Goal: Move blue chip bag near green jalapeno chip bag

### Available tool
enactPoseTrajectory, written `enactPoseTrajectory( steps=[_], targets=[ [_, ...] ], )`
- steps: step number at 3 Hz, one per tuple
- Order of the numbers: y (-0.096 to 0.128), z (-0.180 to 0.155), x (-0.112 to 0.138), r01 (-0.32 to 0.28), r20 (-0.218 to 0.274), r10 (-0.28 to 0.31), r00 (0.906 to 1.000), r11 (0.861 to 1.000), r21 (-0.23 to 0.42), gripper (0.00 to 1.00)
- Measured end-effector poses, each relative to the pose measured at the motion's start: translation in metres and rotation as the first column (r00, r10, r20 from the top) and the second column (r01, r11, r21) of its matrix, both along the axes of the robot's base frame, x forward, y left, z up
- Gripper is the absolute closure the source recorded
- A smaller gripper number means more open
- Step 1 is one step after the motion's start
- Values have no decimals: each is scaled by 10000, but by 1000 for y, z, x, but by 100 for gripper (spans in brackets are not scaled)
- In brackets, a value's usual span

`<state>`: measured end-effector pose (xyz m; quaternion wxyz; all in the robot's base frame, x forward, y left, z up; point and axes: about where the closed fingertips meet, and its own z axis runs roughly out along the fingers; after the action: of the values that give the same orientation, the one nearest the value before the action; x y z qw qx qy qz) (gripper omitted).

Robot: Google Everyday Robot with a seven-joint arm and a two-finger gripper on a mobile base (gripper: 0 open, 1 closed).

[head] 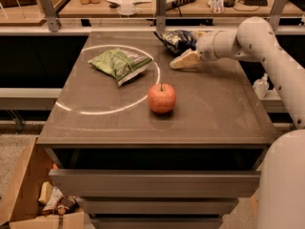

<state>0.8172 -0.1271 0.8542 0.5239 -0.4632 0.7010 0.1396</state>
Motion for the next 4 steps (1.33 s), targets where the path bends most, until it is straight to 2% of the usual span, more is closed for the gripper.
enactPoseTrajectory(
  steps=[1,2,3,4],
  targets=[
    [9,-7,11,-4,-86,3,10000,10000,-43,48],
    [11,-9,12,31,-203,-33,9998,9999,-120,70],
    [11,-5,12,30,-205,-32,9998,9999,-121,99],
    [11,-4,12,30,-205,-32,9998,9999,-121,100]
  ],
)
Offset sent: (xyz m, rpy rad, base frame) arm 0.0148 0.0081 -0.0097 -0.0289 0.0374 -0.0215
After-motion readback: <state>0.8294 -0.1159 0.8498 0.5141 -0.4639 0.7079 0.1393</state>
